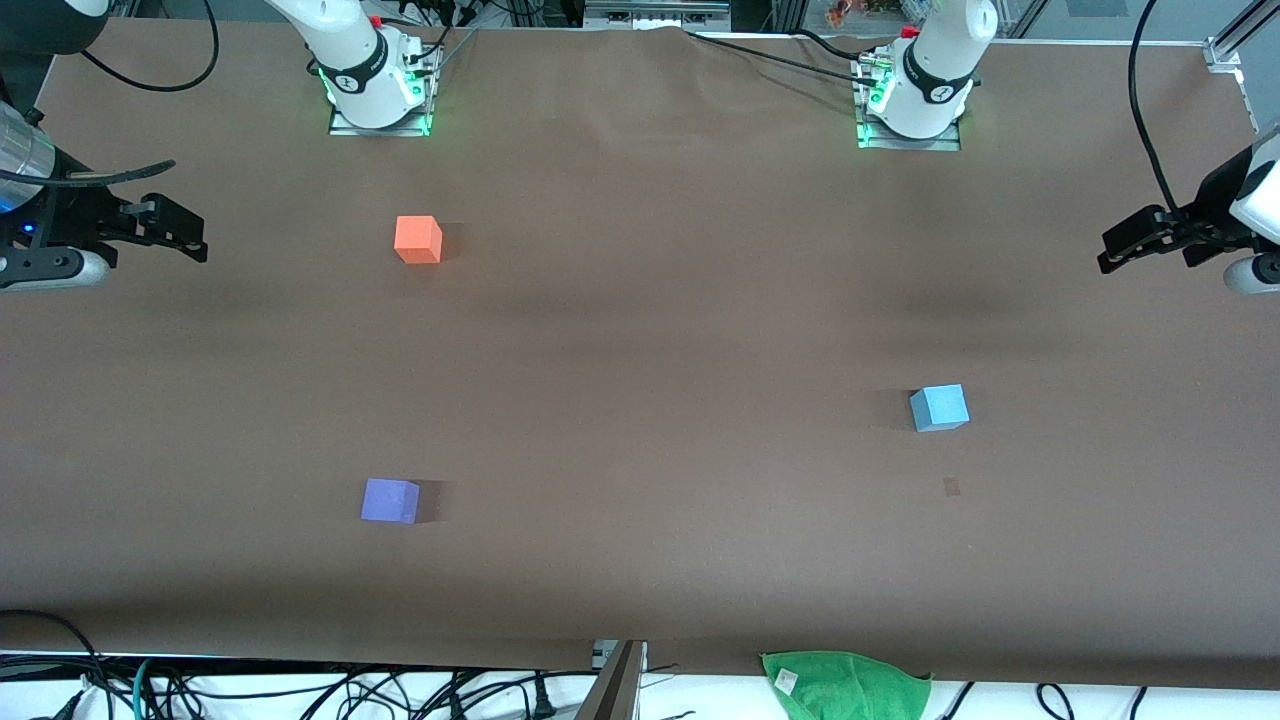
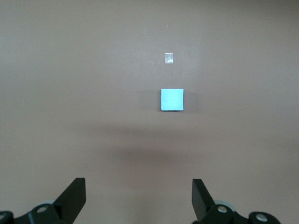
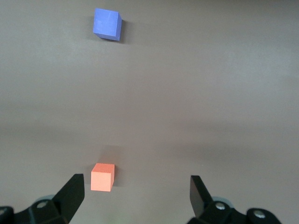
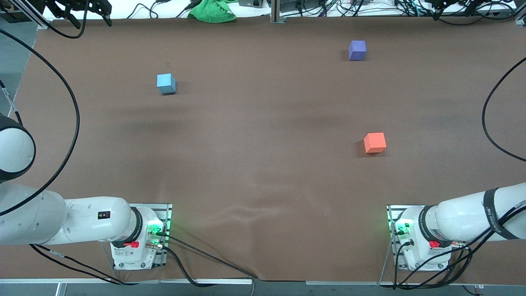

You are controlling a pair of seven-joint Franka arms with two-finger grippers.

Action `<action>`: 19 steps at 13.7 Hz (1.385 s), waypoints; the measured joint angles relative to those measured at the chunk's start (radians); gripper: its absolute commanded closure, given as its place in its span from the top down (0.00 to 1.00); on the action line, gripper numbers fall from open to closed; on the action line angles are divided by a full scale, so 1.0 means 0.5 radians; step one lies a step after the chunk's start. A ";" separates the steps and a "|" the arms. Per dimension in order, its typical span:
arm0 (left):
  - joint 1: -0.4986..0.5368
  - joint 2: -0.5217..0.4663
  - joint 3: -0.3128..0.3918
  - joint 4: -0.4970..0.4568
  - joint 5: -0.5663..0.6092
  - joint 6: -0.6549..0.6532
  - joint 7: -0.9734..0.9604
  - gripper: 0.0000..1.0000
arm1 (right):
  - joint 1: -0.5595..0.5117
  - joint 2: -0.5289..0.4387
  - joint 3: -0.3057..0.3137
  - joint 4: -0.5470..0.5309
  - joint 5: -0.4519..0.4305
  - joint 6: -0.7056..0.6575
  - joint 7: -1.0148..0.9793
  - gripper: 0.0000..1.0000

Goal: Place blue block between orange and purple blocks

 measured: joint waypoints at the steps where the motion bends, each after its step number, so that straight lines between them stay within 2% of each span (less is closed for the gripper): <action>1: 0.000 0.000 0.000 0.002 0.000 -0.001 0.000 1.00 | 0.000 0.000 0.000 0.000 0.000 0.000 0.000 1.00; 5: 0.000 0.000 0.000 0.006 -0.007 -0.008 0.000 1.00 | 0.000 0.000 0.000 0.000 0.000 0.000 0.000 1.00; 10: -0.004 -0.003 -0.012 0.174 -0.049 -0.047 0.000 1.00 | 0.000 0.000 0.000 0.000 0.002 0.000 0.000 1.00; 14: -0.007 0.022 -0.029 0.184 -0.049 -0.055 0.000 1.00 | 0.002 0.000 0.001 0.000 0.013 0.000 0.000 1.00; 19: -0.009 0.216 -0.056 0.177 -0.049 0.124 0.000 1.00 | 0.002 0.000 0.001 0.001 0.015 0.000 0.000 1.00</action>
